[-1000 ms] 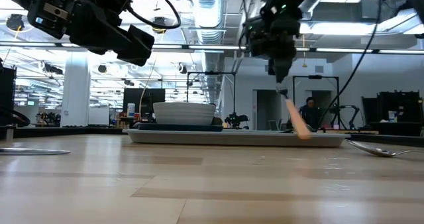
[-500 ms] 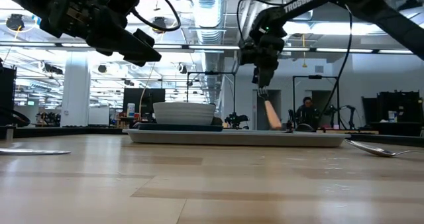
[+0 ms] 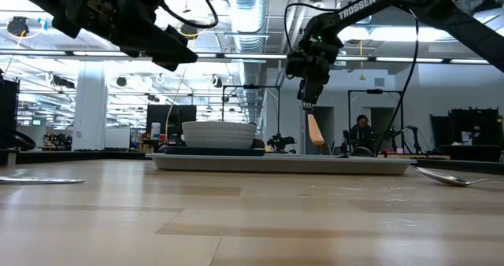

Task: Set up tray
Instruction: Put the fork on top of the black table napkin on the gray serving tray

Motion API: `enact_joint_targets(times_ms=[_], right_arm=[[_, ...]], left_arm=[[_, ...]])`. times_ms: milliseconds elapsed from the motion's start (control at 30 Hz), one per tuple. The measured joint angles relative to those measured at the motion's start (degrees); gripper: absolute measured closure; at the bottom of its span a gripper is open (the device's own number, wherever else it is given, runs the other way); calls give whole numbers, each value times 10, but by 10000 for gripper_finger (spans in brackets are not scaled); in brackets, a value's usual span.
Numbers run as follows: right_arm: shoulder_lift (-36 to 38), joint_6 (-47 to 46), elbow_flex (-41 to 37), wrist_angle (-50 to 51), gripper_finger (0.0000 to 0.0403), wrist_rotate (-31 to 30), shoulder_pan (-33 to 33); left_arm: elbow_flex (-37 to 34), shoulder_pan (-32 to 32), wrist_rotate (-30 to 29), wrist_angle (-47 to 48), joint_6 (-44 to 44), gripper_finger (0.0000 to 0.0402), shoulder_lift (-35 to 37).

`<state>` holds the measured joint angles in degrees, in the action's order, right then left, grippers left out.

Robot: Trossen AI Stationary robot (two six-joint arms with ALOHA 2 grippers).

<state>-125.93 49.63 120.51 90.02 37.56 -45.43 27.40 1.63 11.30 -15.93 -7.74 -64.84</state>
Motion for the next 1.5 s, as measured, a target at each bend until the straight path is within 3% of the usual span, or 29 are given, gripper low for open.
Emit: enact_joint_targets(times_ms=[267,600,1000,1500], right_arm=[[0,27,0,-35,403,2,13],[0,61,-1,-27,403,63,-16],[0,104,-103,-37,403,134,-55],[-3,98,-137,-112,403,105,-41]], left_arm=[[12,0,-14,-3,-8,234,0],[14,0,-16,-17,-8,234,0],[14,0,-16,-29,-5,234,0],[14,0,-17,-54,-14,234,0]])
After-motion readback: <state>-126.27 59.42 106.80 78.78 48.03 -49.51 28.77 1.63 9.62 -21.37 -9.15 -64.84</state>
